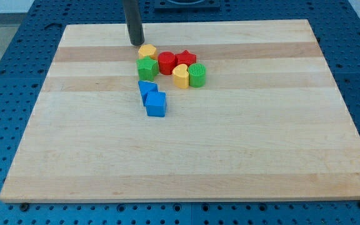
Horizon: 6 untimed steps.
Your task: Point your arm closer to the green star
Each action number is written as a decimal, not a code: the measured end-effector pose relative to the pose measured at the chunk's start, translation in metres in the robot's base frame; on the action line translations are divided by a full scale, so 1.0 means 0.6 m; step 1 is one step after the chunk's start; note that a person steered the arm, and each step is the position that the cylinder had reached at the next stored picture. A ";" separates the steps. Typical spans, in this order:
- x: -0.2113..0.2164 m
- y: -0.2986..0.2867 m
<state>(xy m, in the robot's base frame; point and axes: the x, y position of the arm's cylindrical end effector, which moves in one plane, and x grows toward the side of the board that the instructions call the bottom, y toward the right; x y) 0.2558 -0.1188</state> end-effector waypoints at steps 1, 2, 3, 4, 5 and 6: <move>0.000 -0.002; 0.027 -0.029; 0.081 -0.057; 0.081 -0.057; 0.130 -0.058; 0.131 -0.058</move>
